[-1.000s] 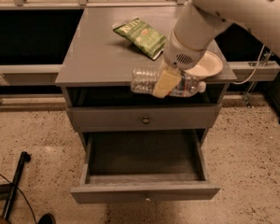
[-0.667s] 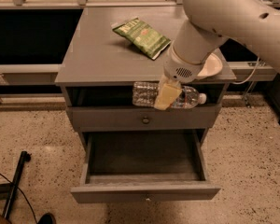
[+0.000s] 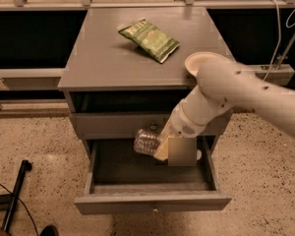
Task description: Place water bottle into middle drawer
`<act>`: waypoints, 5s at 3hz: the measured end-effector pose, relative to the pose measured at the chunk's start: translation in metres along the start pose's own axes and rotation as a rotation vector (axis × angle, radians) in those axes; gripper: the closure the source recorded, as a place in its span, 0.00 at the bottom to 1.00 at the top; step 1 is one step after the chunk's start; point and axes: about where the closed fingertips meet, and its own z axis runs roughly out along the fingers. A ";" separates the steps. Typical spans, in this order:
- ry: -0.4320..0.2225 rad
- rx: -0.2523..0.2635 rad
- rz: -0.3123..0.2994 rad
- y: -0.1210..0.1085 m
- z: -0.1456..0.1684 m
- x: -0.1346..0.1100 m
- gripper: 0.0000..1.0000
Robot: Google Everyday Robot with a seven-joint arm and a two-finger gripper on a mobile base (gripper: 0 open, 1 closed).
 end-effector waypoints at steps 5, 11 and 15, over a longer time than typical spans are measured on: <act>-0.105 0.198 -0.115 -0.104 0.182 -0.004 1.00; -0.068 0.098 -0.102 -0.074 0.229 0.068 1.00; -0.012 0.119 0.008 -0.107 0.273 0.143 0.12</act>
Offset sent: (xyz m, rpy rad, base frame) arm 0.1241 0.0624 -0.1175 0.1435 -0.3908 -0.1449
